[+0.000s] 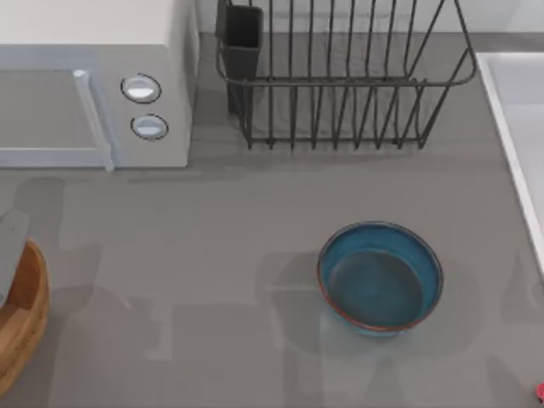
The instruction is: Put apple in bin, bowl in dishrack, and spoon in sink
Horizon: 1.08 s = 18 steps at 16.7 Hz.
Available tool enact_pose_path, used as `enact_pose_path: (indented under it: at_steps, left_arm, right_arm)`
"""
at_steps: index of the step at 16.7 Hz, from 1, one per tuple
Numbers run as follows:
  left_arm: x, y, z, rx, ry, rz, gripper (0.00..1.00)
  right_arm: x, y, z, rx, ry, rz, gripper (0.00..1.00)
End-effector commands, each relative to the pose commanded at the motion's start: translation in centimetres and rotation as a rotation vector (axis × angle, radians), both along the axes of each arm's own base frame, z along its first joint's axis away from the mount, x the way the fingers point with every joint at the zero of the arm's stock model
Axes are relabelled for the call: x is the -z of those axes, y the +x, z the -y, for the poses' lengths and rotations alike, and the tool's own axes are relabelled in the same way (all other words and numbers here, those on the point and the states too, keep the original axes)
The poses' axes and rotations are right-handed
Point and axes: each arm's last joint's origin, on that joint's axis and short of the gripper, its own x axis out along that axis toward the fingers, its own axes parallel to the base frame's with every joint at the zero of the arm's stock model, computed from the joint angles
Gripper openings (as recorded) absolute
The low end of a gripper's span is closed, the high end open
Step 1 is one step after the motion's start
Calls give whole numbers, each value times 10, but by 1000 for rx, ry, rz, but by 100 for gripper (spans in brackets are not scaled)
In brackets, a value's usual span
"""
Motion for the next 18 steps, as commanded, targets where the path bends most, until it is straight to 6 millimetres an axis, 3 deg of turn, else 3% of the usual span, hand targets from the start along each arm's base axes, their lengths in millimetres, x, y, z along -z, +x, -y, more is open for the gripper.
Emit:
enact_pose_path:
  at_steps: [8,18]
  left_arm:
    - [0,0,0,0,0,0,98]
    - [0,0,0,1,0,1,100]
  right_arm:
    - [0,0,0,0,0,0,100]
    - [0,0,0,0,0,0,100]
